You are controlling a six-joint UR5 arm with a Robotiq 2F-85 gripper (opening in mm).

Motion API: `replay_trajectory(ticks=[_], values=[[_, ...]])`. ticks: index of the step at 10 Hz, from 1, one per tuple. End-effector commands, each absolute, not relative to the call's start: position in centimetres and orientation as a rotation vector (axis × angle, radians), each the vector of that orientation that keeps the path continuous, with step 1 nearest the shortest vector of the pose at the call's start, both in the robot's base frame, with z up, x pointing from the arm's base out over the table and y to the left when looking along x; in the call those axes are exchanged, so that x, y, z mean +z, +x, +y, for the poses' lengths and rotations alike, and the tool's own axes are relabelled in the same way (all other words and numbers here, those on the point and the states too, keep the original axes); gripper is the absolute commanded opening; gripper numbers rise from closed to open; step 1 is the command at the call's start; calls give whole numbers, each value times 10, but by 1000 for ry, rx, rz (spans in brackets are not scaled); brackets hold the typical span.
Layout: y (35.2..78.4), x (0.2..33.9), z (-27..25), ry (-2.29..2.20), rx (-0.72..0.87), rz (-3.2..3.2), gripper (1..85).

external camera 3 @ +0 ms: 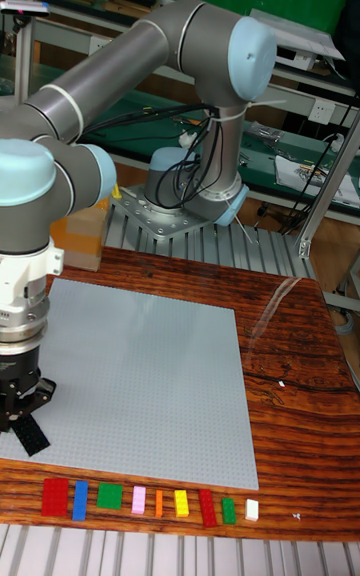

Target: Build with small Lego blocks

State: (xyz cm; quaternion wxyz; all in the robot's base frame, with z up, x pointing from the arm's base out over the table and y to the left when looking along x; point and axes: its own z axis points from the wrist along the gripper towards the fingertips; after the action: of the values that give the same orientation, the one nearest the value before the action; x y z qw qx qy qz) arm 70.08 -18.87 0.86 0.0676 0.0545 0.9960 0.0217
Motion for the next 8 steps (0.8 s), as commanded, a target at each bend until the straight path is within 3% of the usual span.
replay_trajectory(ticks=[1,4,8], values=[[701,11,-181,154,76,3002,177],[701,12,-178,170,84,3001,167],[699,19,-181,59,33,3029,393]])
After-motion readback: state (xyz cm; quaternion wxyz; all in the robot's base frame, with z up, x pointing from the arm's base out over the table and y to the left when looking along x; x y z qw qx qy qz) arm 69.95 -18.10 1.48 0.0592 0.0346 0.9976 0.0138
